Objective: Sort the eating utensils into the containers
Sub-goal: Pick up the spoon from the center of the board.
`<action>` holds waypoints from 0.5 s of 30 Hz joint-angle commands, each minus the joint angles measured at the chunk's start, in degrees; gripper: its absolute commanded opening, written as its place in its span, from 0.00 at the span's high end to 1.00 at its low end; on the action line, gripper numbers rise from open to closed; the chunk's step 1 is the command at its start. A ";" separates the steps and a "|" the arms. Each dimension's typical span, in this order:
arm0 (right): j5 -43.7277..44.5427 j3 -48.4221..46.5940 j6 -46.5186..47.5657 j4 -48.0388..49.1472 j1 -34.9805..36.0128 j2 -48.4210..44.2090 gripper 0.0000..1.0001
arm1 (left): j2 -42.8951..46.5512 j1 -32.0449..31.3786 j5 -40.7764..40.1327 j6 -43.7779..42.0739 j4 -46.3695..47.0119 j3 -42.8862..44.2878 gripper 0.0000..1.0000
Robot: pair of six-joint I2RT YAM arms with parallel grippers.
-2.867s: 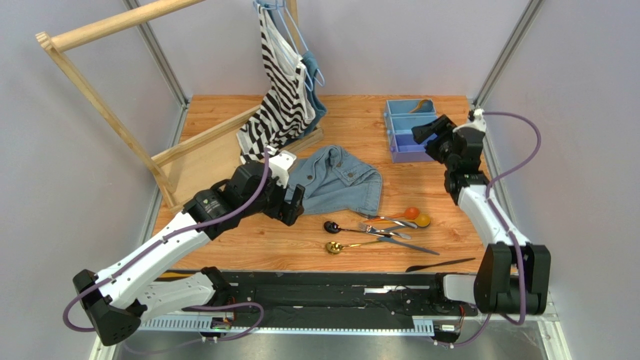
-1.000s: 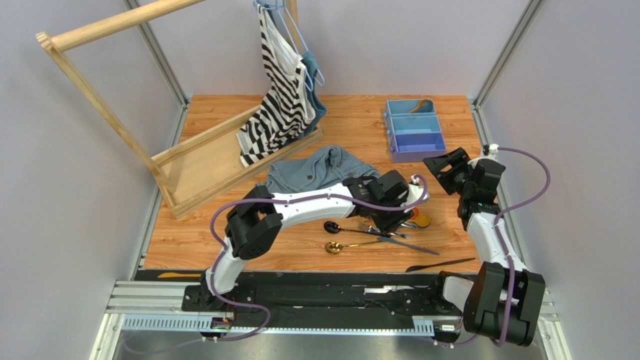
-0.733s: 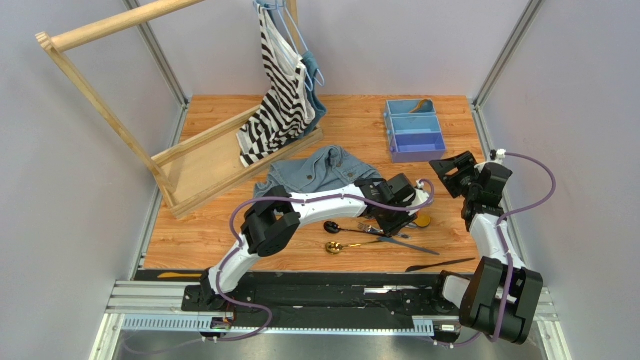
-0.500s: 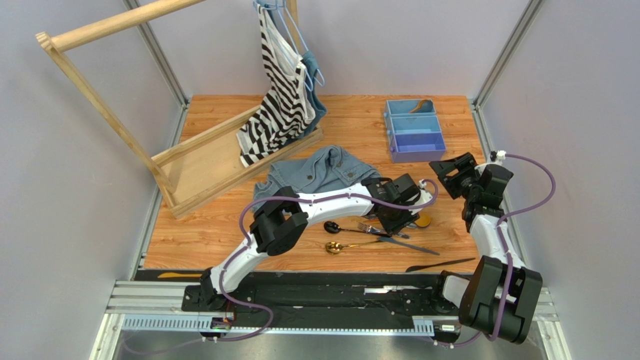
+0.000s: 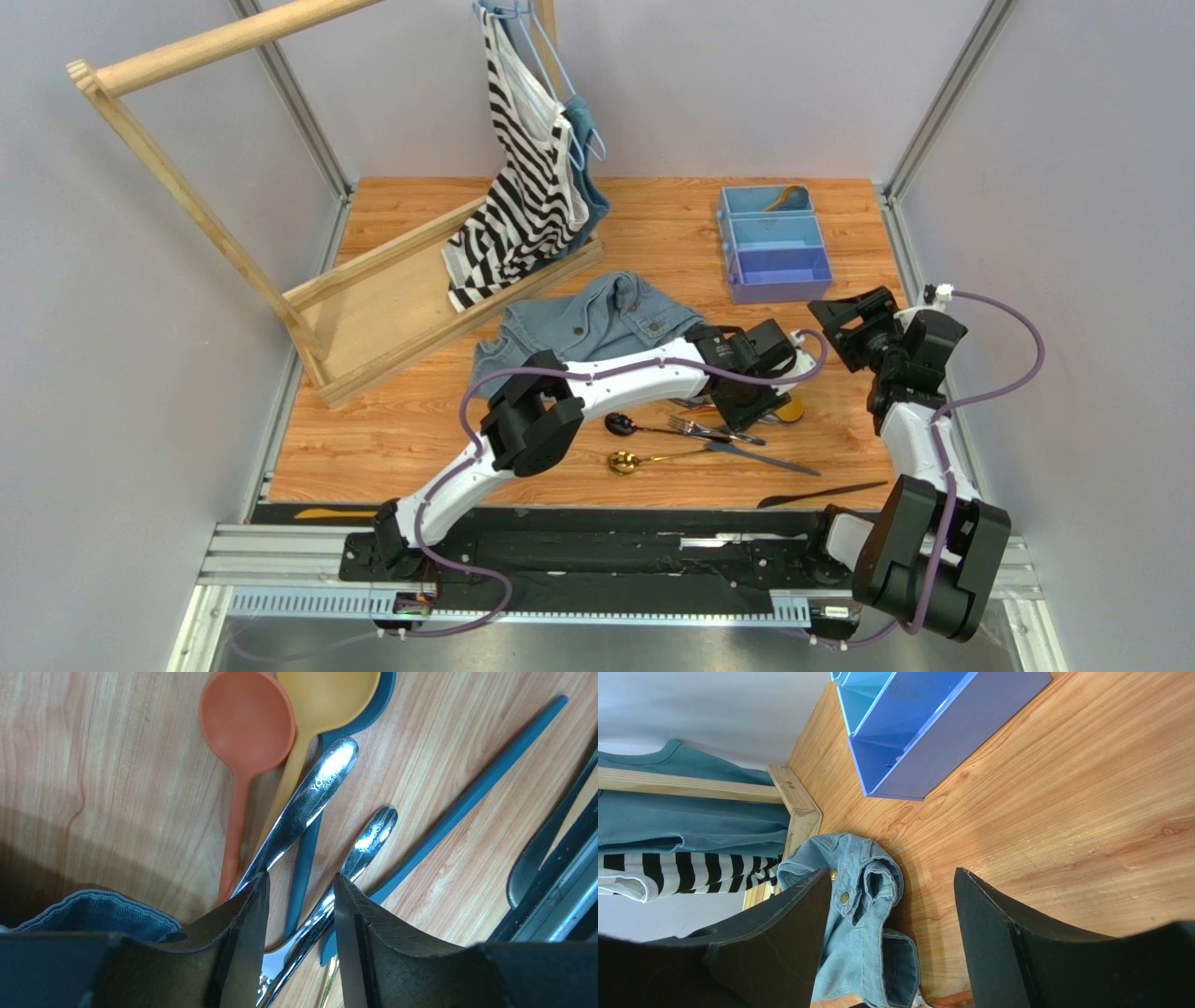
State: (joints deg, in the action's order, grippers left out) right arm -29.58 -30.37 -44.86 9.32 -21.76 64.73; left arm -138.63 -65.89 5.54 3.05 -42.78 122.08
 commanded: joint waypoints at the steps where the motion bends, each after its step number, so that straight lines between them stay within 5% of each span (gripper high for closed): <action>1: -1.70 0.84 -1.02 3.07 -1.18 -0.22 0.32 | -1.38 -0.29 0.52 -0.50 -2.65 3.42 0.54; 15: -2.76 1.54 -1.72 4.13 -2.23 0.13 0.32 | -6.57 -0.29 -0.61 0.55 -8.81 11.25 0.56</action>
State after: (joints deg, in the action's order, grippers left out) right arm -31.27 -29.17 -45.74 10.63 -23.29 64.75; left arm -144.49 -65.91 5.91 3.09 -48.86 131.09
